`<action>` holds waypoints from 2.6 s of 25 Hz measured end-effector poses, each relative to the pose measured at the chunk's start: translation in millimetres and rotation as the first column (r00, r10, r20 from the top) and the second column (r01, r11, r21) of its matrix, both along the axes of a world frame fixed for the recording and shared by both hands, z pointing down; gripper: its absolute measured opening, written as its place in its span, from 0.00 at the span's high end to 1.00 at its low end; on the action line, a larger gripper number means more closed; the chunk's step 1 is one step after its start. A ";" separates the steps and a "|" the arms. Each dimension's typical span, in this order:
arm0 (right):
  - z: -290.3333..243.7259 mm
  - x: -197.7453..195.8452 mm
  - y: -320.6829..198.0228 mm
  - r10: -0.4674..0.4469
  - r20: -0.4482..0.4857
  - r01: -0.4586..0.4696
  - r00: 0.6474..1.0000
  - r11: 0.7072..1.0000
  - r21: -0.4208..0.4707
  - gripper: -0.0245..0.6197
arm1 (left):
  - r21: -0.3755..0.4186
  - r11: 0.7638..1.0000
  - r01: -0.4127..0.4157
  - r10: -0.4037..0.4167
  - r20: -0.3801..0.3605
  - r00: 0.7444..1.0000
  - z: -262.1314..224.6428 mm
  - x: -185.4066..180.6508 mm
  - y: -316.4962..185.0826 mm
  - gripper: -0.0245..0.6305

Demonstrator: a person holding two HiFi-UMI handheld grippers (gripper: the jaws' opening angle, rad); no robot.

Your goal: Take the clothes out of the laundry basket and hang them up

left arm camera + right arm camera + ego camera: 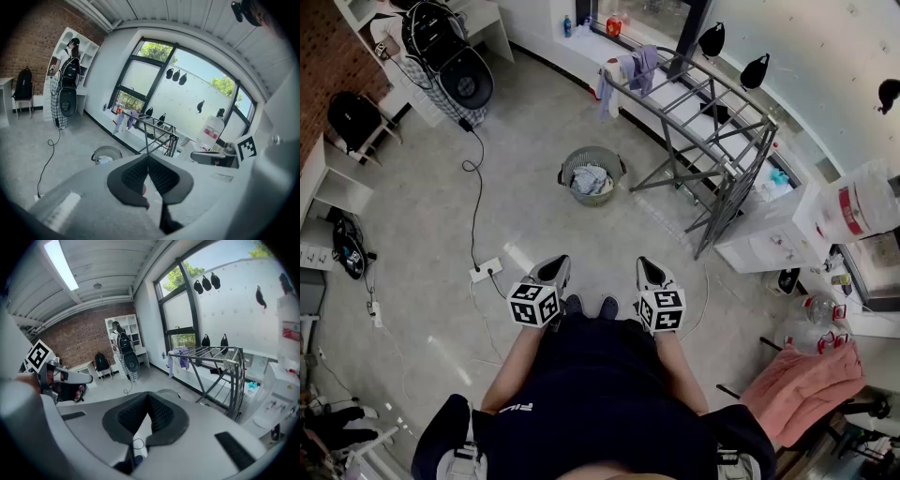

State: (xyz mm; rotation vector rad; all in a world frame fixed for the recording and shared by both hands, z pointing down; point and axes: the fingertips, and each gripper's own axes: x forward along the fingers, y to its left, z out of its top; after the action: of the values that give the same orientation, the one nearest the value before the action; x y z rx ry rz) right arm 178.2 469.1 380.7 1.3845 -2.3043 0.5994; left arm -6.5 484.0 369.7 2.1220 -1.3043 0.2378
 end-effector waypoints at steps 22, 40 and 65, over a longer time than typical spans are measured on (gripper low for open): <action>6.5 -0.1 -3.0 -0.072 0.027 0.072 0.997 0.997 0.002 0.96 | -0.001 1.000 0.014 -0.014 0.036 0.999 4.9 10.5 -4.9 0.93; 23.4 19.3 -12.6 -0.111 0.053 0.111 0.992 0.994 -0.002 0.86 | -0.018 0.992 0.121 -0.119 0.100 0.988 25.0 7.1 8.9 0.50; 102.4 -66.3 -279.6 -0.310 -0.115 0.292 0.944 0.944 -0.150 0.52 | -0.138 0.986 0.091 -0.085 0.048 0.995 106.3 -84.3 -254.9 0.50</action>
State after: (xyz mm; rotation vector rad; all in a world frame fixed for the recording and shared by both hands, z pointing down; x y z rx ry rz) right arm 111.9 189.5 483.1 0.9545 -2.2601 0.5296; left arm -90.8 229.1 476.0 1.9466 -1.3608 0.3288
